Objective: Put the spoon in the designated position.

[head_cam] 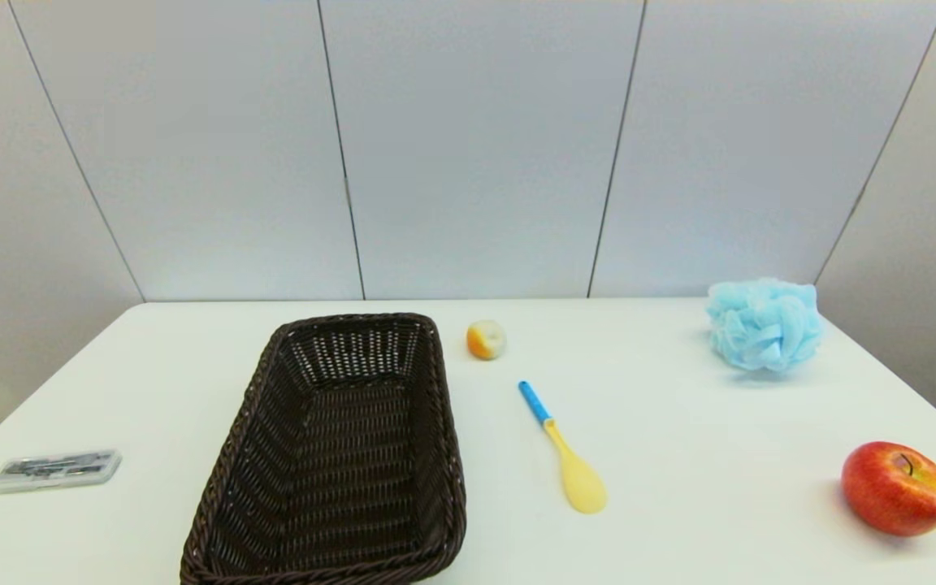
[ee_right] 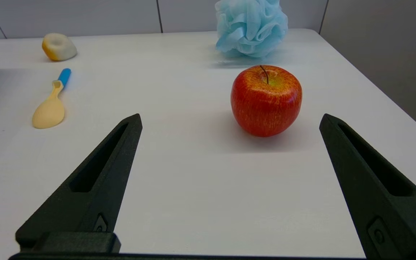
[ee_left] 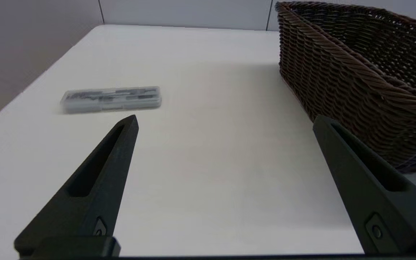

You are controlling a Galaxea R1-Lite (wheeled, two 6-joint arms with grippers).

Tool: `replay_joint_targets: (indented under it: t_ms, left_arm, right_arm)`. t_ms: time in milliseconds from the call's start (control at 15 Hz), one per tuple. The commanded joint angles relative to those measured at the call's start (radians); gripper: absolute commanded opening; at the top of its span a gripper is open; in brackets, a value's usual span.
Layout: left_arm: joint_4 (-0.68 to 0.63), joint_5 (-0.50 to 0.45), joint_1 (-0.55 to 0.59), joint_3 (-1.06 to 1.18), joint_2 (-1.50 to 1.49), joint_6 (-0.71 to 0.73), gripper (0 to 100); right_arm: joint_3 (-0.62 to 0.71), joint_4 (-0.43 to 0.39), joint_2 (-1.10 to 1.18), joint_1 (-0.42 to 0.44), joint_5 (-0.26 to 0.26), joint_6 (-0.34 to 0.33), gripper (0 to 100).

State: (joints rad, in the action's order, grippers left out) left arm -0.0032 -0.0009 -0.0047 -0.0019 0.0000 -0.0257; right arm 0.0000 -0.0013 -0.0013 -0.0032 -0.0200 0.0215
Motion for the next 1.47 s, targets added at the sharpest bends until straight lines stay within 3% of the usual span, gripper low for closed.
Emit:
replay_joint_targets:
  t_ms: [67, 1467]
  left_arm:
    - [0.0, 0.001, -0.001, 0.005, -0.002, -0.003, 100]
    - [0.0, 0.001, -0.001, 0.003, 0.0, -0.003, 100]
  right_arm:
    - [0.0, 0.0, 0.001, 0.0, 0.0, 0.0, 100]
    - [0.0, 0.0, 0.001, 0.0, -0.009, 0.008, 100]
